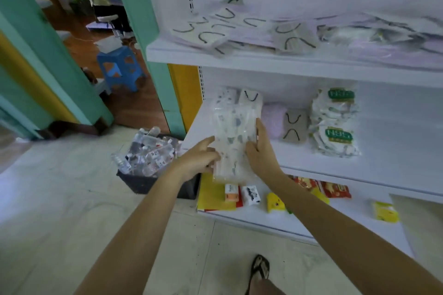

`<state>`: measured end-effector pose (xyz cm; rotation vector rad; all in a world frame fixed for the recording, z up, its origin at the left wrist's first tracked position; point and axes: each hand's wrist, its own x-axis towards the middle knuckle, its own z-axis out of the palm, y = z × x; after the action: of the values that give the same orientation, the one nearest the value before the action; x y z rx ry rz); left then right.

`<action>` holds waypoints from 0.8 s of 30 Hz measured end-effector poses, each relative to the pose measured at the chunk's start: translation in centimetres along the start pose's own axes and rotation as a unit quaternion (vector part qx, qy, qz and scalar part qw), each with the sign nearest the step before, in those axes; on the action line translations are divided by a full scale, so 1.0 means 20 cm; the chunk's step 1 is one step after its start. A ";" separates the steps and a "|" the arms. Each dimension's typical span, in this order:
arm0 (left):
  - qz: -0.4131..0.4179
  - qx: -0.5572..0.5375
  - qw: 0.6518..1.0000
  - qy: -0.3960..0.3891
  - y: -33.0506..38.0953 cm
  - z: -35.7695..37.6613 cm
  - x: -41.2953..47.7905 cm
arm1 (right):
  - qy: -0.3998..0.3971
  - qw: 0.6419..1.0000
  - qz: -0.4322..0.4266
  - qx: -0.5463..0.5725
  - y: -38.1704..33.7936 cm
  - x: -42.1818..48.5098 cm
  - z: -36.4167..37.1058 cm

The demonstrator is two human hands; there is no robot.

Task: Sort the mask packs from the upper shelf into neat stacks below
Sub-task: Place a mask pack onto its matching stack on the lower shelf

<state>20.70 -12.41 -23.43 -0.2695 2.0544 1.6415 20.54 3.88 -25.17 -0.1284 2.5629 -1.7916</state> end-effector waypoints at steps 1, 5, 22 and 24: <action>-0.012 -0.002 1.000 0.002 -0.03 0.01 0.02 | -0.001 1.000 0.023 -0.003 0.04 0.02 0.02; -0.016 -0.025 0.997 0.066 -0.09 0.03 0.20 | 0.012 0.993 0.113 0.043 0.16 0.15 0.05; -0.043 0.087 0.981 0.171 -0.42 -0.25 1.23 | -0.148 0.965 0.185 -0.115 0.77 0.84 0.52; -0.040 0.125 0.978 0.164 -0.46 -0.31 1.35 | -0.178 0.954 0.179 -0.164 0.84 0.92 0.58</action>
<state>0.00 -16.66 -43.53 -0.5575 2.4308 1.3427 1.86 -2.68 -44.32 0.0115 2.4028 -1.0999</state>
